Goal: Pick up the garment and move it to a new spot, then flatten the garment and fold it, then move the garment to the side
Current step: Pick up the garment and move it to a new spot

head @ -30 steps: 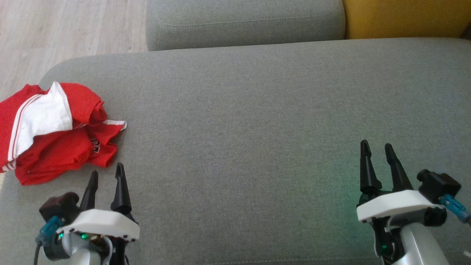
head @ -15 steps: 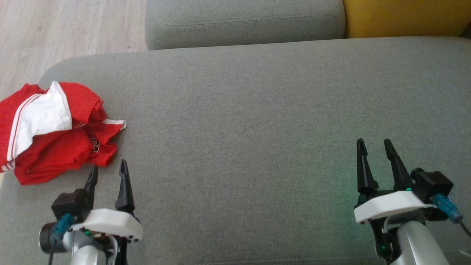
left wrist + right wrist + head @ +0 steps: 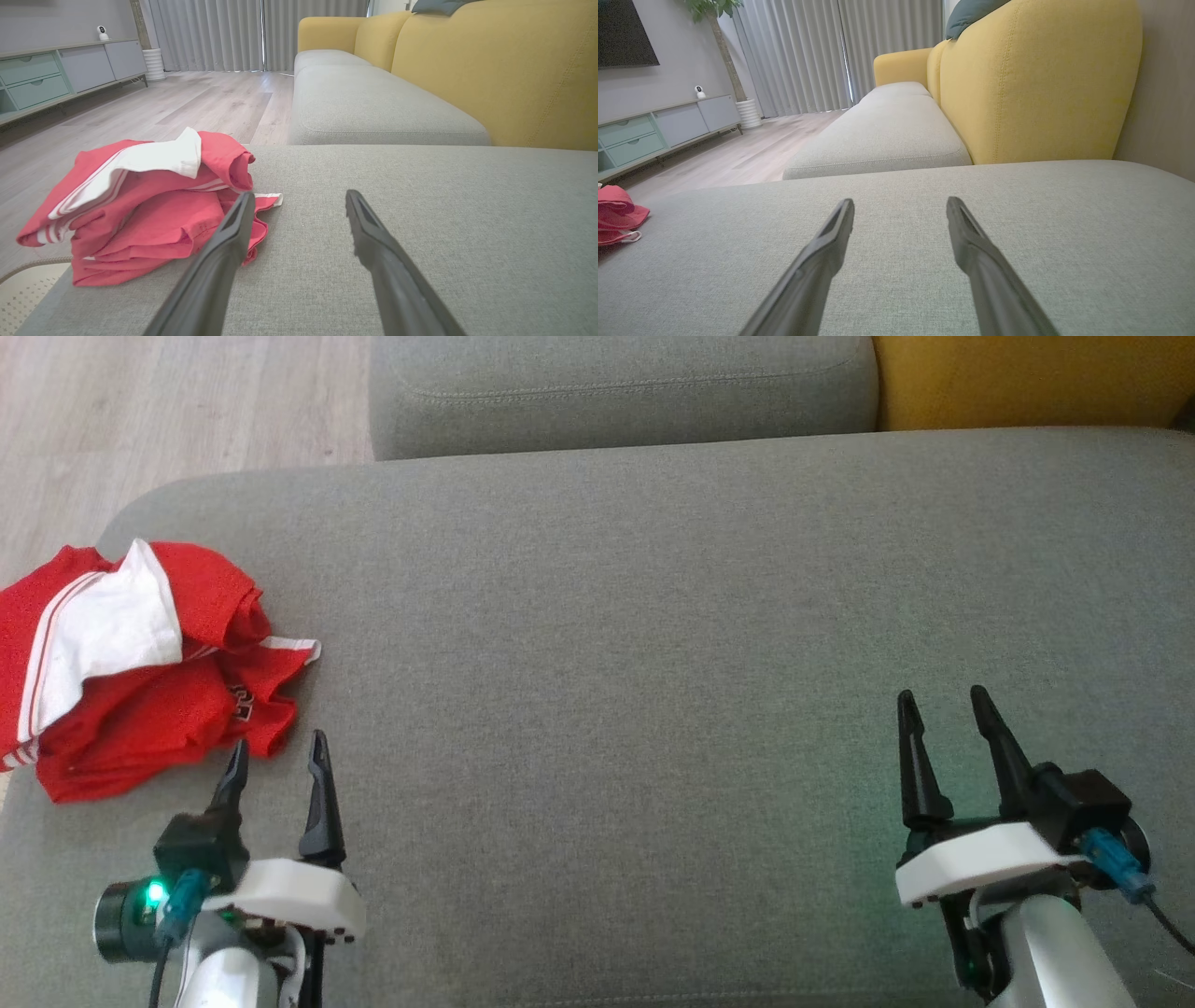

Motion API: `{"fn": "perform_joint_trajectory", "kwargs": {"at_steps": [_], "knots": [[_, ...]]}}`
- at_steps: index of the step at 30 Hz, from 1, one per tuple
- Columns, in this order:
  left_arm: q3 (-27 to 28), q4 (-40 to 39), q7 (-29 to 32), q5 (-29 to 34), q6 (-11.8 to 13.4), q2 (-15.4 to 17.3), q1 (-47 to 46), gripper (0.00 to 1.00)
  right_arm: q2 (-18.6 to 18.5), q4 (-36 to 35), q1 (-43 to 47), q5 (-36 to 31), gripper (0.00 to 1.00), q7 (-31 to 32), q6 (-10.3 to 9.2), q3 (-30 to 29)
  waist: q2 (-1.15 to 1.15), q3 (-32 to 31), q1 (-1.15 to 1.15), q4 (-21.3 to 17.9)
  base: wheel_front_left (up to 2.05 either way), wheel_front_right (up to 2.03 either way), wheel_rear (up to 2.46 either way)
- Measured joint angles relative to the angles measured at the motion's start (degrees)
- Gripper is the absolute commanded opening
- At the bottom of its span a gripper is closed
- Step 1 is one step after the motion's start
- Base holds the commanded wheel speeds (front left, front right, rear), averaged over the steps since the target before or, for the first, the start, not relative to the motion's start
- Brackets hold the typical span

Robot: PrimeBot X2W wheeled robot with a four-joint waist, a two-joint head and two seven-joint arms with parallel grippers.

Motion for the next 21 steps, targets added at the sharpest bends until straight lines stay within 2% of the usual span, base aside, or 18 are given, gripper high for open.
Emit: {"fn": "perform_joint_trajectory", "kwargs": {"at_steps": [21], "knots": [[0.34, -0.26, 0.00, -0.59, 0.12, -0.01, 0.01, 1.00, -0.01, -0.79, 0.02, 0.00, 1.00, -0.05, 0.00, -0.70, 0.00, 0.62, 0.00, 0.87, 0.00, 0.00, 0.00]]}}
